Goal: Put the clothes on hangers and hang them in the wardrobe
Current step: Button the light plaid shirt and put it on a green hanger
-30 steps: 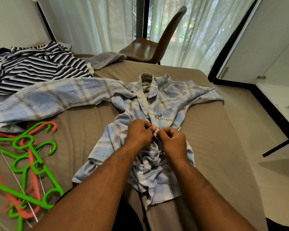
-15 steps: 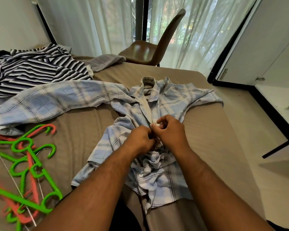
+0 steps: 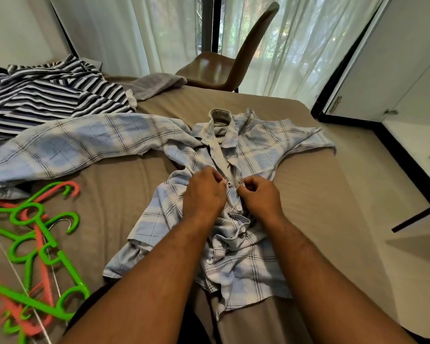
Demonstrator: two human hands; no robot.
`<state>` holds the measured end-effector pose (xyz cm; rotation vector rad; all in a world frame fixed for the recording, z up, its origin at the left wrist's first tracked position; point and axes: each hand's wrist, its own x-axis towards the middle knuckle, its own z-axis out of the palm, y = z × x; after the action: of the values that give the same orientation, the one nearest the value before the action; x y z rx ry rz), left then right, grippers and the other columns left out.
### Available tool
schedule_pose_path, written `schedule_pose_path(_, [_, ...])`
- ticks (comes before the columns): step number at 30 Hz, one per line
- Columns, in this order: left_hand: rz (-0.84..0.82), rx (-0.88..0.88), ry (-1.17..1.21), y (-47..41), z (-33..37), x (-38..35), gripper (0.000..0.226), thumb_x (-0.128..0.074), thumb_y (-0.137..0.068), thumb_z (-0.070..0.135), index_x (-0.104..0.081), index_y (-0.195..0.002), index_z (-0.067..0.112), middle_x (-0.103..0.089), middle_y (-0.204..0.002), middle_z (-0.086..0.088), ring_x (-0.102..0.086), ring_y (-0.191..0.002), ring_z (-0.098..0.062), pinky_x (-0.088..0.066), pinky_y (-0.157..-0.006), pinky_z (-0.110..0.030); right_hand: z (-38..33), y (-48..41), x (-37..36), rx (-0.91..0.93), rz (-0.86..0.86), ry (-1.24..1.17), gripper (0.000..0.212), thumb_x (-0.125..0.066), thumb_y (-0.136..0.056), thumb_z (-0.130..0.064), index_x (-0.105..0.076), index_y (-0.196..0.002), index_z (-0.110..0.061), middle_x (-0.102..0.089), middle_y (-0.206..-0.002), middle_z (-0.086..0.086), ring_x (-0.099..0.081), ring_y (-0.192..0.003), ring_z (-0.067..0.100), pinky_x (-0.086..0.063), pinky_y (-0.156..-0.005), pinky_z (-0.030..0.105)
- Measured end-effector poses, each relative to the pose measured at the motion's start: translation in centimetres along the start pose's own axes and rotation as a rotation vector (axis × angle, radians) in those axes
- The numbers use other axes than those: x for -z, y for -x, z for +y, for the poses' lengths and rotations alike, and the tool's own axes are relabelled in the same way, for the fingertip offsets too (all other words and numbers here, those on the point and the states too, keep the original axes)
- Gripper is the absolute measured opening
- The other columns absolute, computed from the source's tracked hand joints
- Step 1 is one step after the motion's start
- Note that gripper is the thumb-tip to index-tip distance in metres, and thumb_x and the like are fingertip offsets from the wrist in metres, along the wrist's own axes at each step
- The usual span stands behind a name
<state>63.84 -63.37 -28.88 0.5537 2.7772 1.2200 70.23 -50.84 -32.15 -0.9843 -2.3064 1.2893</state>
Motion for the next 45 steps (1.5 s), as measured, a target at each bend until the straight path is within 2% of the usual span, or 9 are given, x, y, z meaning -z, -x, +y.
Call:
schedule_pose_path(3, [0.061,-0.096,-0.147,-0.4,1.0,-0.6,0.015,-0.064,-0.096,0.034,-0.061,-0.105,0.023,-0.057,-0.109,-0.001,-0.058,-0.097,-0.018,-0.051,-0.075,-0.036,0.5,-0.1,0.0,0.010,0.015,-0.070,0.009,-0.069,-0.078,-0.032,-0.072,-0.083,-0.025,-0.072,-0.070,-0.004,-0.070,-0.066,0.022,-0.061,-0.069,0.050])
schedule_pose_path(7, [-0.001,-0.070,-0.254,-0.8,0.3,-1.7,0.025,-0.071,-0.091,0.039,-0.061,-0.110,0.025,-0.056,-0.115,-0.002,-0.058,-0.104,-0.021,-0.050,-0.077,-0.034,0.7,0.1,0.4,0.005,0.003,-0.158,0.006,-0.069,-0.091,-0.018,-0.071,-0.086,-0.020,-0.071,-0.067,-0.001,-0.066,-0.053,0.016,-0.062,-0.061,0.048])
schedule_pose_path(15, [0.029,-0.101,-0.256,-0.4,-0.2,-2.4,0.025,-0.072,-0.090,0.041,-0.061,-0.105,0.025,-0.053,-0.113,-0.002,-0.056,-0.103,-0.020,-0.051,-0.076,-0.034,1.1,0.4,0.4,0.019,0.023,-0.257,0.010,-0.072,-0.093,-0.015,-0.066,-0.101,-0.016,-0.073,-0.083,0.002,-0.063,-0.051,0.000,-0.050,-0.048,0.017])
schedule_pose_path(21, [-0.002,-0.144,-0.263,-0.5,-0.6,-2.6,0.018,-0.071,-0.091,0.038,-0.069,-0.105,0.027,-0.058,-0.110,0.000,-0.058,-0.104,-0.019,-0.055,-0.084,-0.038,1.8,0.4,-0.1,0.079,0.020,-0.239,0.009,-0.075,-0.090,-0.023,-0.072,-0.099,-0.022,-0.075,-0.086,-0.004,-0.071,-0.075,0.014,-0.059,-0.064,0.031])
schedule_pose_path(25, [-0.020,-0.096,-0.111,-0.9,-0.4,-2.2,0.008,-0.072,-0.090,0.035,-0.070,-0.095,0.029,-0.058,-0.099,0.005,-0.062,-0.093,-0.015,-0.057,-0.080,-0.039,1.8,1.2,-0.6,0.180,0.078,-0.198,0.007,-0.076,-0.090,-0.021,-0.075,-0.097,-0.020,-0.074,-0.085,-0.008,-0.067,-0.075,0.001,-0.053,-0.069,0.016])
schedule_pose_path(28, [-0.064,-0.057,-0.006,-1.2,-0.1,-1.8,0.006,-0.072,-0.091,0.031,-0.071,-0.093,0.026,-0.067,-0.091,0.007,-0.065,-0.084,-0.012,-0.058,-0.079,-0.037,2.0,1.3,-0.5,0.180,0.106,-0.212,0.011,-0.077,-0.089,-0.022,-0.075,-0.099,-0.018,-0.074,-0.085,-0.008,-0.066,-0.075,0.001,-0.052,-0.068,0.015])
schedule_pose_path(37, [-0.214,0.041,-0.027,-1.6,0.1,-1.8,0.012,-0.062,-0.097,0.032,-0.068,-0.091,0.024,-0.072,-0.088,0.000,-0.066,-0.082,-0.017,-0.055,-0.077,-0.035,2.9,0.8,-0.9,0.145,0.056,-0.295,0.022,-0.080,-0.084,-0.033,-0.078,-0.103,-0.022,-0.077,-0.090,-0.005,-0.073,-0.083,0.013,-0.061,-0.078,0.041])
schedule_pose_path(40, [-0.234,0.053,0.000,-1.6,0.0,-1.7,0.014,-0.060,-0.098,0.033,-0.069,-0.093,0.023,-0.072,-0.085,0.000,-0.067,-0.079,-0.016,-0.057,-0.077,-0.036,3.1,0.8,-0.9,0.136,0.042,-0.340,0.022,-0.080,-0.083,-0.029,-0.078,-0.103,-0.021,-0.077,-0.085,-0.002,-0.068,-0.070,0.011,-0.057,-0.068,0.035])
schedule_pose_path(45, [-0.265,0.075,0.048,-1.8,0.0,-1.5,0.016,-0.060,-0.097,0.031,-0.069,-0.087,0.024,-0.072,-0.084,-0.002,-0.068,-0.080,-0.020,-0.059,-0.081,-0.041,2.9,1.2,-0.4,0.131,-0.011,-0.456,0.017,-0.079,-0.087,-0.014,-0.079,-0.104,-0.012,-0.078,-0.087,0.003,-0.067,-0.070,0.006,-0.053,-0.069,0.028])
